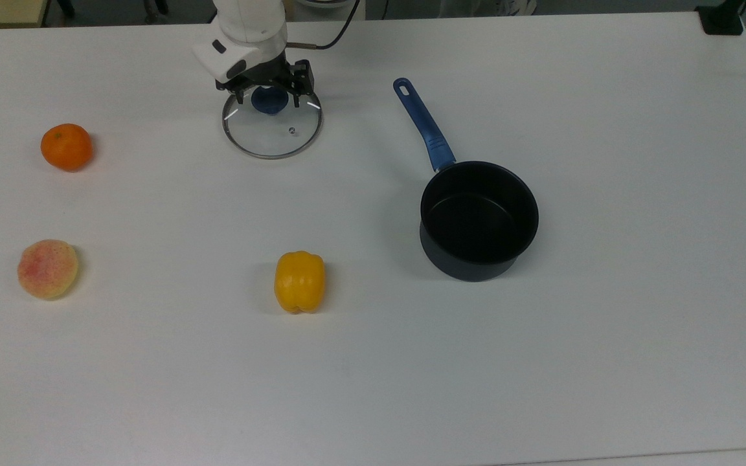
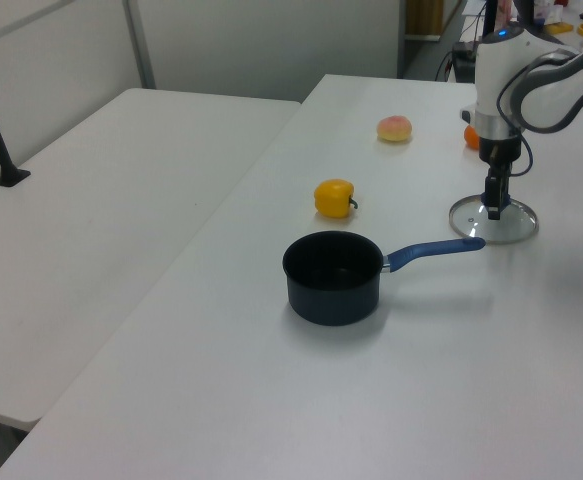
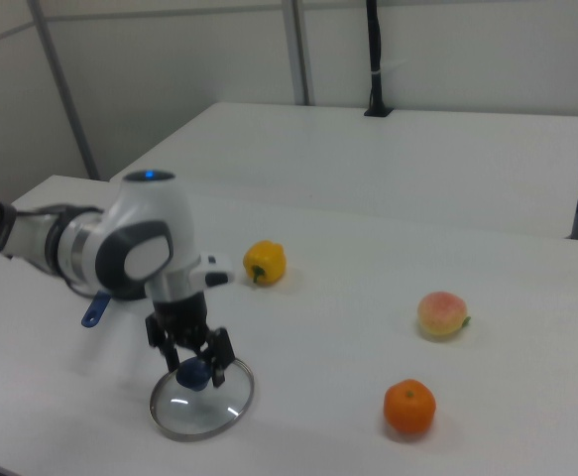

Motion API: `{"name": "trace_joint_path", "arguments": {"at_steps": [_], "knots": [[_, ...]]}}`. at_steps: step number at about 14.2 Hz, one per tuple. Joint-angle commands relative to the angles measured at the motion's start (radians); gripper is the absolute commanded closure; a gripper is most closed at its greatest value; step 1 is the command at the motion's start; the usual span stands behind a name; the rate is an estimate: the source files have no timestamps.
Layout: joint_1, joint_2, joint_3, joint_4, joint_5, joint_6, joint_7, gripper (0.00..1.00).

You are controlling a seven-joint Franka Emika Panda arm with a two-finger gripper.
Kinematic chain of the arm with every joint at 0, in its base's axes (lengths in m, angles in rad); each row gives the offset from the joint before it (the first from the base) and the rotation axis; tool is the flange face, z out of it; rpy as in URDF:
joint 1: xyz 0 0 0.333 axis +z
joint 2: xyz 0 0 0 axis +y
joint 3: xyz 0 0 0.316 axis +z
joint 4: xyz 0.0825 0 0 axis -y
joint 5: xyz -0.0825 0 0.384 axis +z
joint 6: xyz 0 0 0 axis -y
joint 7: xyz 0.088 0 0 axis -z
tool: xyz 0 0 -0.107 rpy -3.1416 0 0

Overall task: Open lid
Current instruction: 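Open the gripper, release the lid knob and raise the gripper away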

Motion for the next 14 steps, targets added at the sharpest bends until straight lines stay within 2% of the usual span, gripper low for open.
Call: {"name": "trace_joint_path", "arguments": {"at_steps": [1, 3, 4, 6, 8, 10, 12, 14], "knots": [[0.007, -0.013, 0.002, 0.234, 0.009, -0.257, 0.058, 0.0], [0.008, -0.01, 0.002, 0.408, 0.03, -0.428, 0.069, 0.0], [0.008, -0.012, 0.002, 0.493, 0.074, -0.507, 0.076, 0.0], [0.01, -0.015, 0.003, 0.581, 0.121, -0.583, 0.079, 0.0], [0.016, -0.016, 0.011, 0.69, 0.129, -0.707, 0.105, 0.0], [0.037, -0.021, 0.014, 0.752, 0.147, -0.741, 0.144, 0.0], [0.066, -0.028, 0.017, 0.76, 0.152, -0.725, 0.132, 0.0], [0.105, -0.027, 0.003, 0.757, 0.15, -0.636, 0.129, 0.0]]}}
